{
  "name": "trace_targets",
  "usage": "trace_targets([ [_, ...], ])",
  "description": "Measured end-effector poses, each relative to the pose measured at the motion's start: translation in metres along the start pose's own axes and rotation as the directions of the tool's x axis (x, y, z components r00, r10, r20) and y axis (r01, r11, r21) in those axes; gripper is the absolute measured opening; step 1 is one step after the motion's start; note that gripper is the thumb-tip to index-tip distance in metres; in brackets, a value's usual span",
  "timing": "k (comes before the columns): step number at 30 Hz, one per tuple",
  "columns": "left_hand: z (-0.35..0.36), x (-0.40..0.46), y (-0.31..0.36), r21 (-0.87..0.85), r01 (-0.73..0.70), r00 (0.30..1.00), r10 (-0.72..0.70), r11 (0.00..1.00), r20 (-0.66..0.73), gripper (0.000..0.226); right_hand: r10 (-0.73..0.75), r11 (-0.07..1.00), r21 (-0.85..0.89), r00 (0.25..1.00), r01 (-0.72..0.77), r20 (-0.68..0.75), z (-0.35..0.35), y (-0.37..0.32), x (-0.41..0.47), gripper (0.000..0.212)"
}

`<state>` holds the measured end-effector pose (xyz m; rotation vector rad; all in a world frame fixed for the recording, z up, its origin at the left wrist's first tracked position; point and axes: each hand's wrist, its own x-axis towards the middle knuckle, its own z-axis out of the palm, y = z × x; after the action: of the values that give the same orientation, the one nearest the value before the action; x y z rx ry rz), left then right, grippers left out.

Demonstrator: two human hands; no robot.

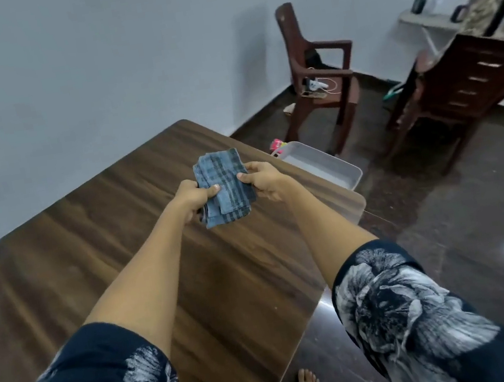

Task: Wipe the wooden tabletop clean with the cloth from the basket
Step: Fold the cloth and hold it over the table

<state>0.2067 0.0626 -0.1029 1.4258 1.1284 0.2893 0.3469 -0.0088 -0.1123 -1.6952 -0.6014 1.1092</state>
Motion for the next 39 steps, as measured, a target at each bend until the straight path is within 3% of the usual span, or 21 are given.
trace_targets([
  [16,0.181,0.098,0.055,0.002,0.044,0.994,-0.044,0.999,0.105,0.031,0.093,0.993,-0.063,0.987,-0.102,-0.129,-0.192,0.022,0.069,0.031],
  [20,0.227,0.137,0.074,-0.103,0.070,0.990,-0.056,0.992,0.129,0.034,0.107,0.992,-0.051,0.985,-0.114,-0.136,-0.244,0.020,0.101,0.029],
  [31,0.325,0.238,0.097,-0.243,0.282,0.953,-0.240,0.928,0.186,0.030,0.140,0.990,0.014,0.962,-0.141,-0.234,-0.336,0.040,0.202,0.025],
  [39,0.398,0.317,0.045,-0.430,0.437,0.889,-0.453,0.790,0.071,0.039,0.130,0.957,-0.228,0.967,-0.180,-0.219,-0.365,0.099,0.289,0.032],
])
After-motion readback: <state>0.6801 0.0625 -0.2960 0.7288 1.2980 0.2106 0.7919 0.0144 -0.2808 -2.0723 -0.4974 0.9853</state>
